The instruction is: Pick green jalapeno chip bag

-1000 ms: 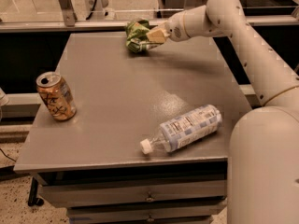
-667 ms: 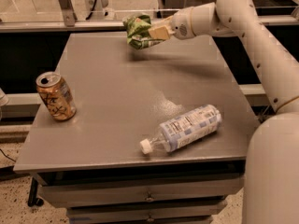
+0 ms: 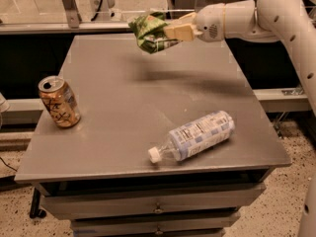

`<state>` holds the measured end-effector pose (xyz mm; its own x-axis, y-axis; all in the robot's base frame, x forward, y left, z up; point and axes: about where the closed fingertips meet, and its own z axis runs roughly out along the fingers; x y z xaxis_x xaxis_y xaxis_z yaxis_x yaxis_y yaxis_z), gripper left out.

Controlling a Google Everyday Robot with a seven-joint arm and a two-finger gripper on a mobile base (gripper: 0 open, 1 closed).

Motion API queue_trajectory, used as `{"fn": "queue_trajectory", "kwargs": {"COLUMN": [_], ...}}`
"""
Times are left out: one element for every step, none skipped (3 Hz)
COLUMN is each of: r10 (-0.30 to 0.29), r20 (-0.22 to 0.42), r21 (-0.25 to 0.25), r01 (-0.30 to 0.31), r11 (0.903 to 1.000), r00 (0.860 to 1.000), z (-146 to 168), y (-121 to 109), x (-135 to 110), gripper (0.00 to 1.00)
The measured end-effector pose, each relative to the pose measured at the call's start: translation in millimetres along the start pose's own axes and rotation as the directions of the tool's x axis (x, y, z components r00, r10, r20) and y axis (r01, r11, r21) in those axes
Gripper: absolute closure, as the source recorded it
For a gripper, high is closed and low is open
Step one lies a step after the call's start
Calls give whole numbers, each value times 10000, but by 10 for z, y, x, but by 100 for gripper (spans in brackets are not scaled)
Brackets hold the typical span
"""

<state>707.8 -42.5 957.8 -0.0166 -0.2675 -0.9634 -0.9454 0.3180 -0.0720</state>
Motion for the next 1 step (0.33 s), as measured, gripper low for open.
{"fn": "queue_trajectory", "kwargs": {"r10": [34], "r20": [82], "r21": [-171], "r01": [-32], "r11": [9998], "r00": [10000], "z": [-42], "y": [60], "x": [-15], "gripper": [100]}}
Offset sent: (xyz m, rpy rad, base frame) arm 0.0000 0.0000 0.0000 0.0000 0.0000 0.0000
